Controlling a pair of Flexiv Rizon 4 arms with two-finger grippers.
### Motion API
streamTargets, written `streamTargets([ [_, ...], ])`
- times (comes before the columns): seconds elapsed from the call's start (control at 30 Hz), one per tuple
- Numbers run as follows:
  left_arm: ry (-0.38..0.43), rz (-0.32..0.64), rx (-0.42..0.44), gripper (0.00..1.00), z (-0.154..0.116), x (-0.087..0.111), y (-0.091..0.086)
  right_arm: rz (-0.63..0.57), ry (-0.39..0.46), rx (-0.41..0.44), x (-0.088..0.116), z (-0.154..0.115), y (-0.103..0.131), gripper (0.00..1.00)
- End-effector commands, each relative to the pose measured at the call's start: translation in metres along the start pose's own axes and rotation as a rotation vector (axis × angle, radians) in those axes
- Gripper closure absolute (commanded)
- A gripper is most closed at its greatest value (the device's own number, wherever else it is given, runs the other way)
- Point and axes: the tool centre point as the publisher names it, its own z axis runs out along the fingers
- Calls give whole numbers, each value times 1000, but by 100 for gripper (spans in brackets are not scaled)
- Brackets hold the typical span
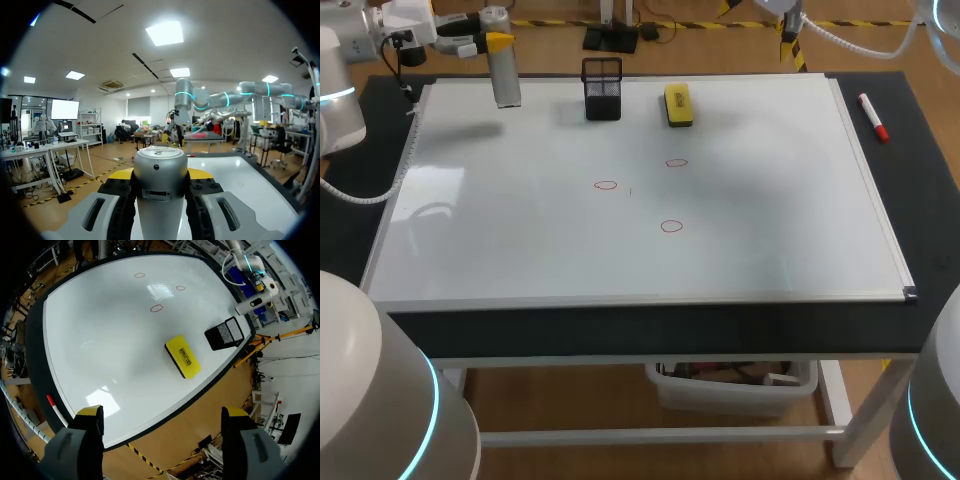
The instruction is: Pick up the inspection probe, press it on each red-marked spot on the whiteboard one by one, put down the probe, pick up the eraser, and wipe off all the red marks.
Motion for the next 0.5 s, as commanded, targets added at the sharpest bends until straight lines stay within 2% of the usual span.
streamTargets([
  [0.03,-7,2,-3,100,0,3,-2,-47,23,116,-9,0,12,0],
  [0.5,-7,2,-3,100,0,3,-2,-219,36,19,-39,22,35,0],
])
